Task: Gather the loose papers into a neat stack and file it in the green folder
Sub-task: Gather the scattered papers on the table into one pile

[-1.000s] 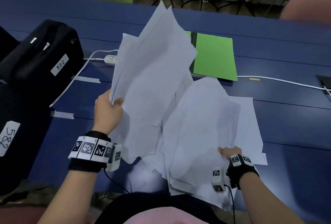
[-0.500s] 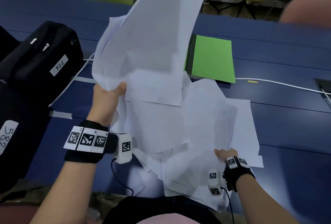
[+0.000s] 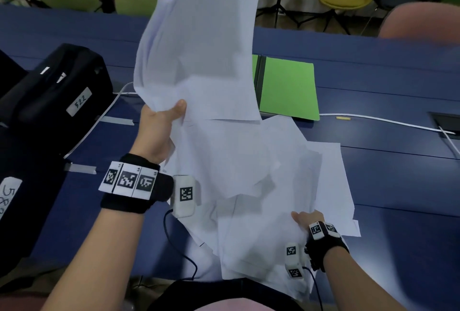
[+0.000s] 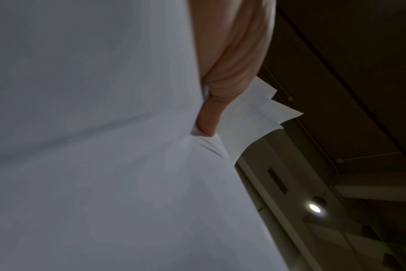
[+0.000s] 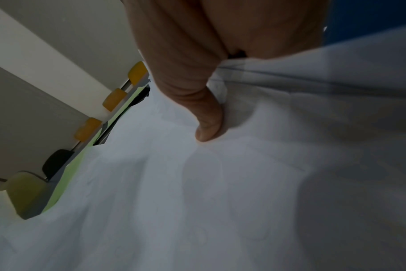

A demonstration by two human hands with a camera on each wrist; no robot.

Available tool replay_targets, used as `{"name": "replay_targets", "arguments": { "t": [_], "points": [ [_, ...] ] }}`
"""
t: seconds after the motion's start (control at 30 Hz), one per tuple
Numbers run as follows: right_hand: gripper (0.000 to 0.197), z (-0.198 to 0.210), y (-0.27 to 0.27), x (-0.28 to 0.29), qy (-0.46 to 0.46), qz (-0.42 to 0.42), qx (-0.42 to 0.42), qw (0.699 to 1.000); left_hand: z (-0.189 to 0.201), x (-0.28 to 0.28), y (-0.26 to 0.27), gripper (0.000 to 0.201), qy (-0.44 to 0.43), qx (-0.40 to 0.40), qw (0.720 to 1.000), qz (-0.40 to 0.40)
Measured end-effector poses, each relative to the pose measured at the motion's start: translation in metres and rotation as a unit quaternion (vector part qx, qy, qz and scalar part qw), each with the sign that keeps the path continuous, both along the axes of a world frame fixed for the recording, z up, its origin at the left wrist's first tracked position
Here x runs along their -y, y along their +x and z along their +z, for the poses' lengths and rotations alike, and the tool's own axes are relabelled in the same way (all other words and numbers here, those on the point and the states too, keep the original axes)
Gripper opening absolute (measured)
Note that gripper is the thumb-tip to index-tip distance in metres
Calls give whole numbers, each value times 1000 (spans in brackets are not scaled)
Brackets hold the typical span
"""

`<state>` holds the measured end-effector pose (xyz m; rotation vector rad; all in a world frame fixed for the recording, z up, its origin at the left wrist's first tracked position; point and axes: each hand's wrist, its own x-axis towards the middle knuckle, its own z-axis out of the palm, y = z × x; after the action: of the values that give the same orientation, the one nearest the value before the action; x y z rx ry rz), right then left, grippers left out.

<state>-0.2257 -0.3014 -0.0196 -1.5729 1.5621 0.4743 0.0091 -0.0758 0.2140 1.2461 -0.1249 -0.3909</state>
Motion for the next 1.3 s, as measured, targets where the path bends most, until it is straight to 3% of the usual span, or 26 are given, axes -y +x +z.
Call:
{"name": "replay_targets", "arguments": {
  "t": [0.07, 0.13, 0.27, 0.33, 0.47, 0.6, 0.73, 0.8, 0.9, 0.93, 1.03, 1.07, 1.17, 1.3],
  "points": [
    [46, 6, 2, -2, -14, 4, 3, 1000, 5, 2, -1, 28, -18, 2, 1000, -6],
    [43, 12, 3, -2, -18, -48, 29, 998, 7, 5, 2, 31, -27, 3, 1000, 3],
    [44, 11, 0, -1, -5, 15, 12, 1000, 0, 10, 8, 41, -21, -10, 1000, 3],
    [49, 9, -1, 0, -4, 31, 10, 999, -15, 13, 9, 37, 3, -30, 1000, 5],
    [54, 7, 0, 6, 22, -29, 9, 999, -78, 9, 10, 32, 104, -85, 990, 39],
    [62, 10, 0, 5, 40, -68, 29, 996, -156, -10, -2, 42, 254, -167, 953, 1],
    [61, 10, 0, 8, 52, -119, 85, 988, -211, -30, -16, 50, 404, -199, 881, -145],
    [56, 7, -2, 11, 73, -164, 124, 976, -222, -33, -22, 64, 421, -205, 873, -138],
    [33, -1, -5, 22, 117, -295, 232, 919, -221, -32, -25, 54, 447, -189, 871, -75],
    [39, -5, -7, 26, 120, -314, 272, 902, -218, -30, -26, 50, 455, -183, 868, -77],
    [96, -33, -15, 47, 125, -357, 294, 878, -220, -28, -23, 48, 456, -182, 866, -95],
    [101, -35, -16, 49, 129, -359, 281, 881, -221, -26, -22, 46, 454, -179, 867, -101],
    [91, -8, -5, 35, 120, -297, 229, 919, -228, -15, -23, 54, 451, -167, 868, -122],
    [49, 15, 2, 18, 45, -157, 124, 979, -231, 8, -41, 66, 465, -130, 865, -135]
  ]
}}
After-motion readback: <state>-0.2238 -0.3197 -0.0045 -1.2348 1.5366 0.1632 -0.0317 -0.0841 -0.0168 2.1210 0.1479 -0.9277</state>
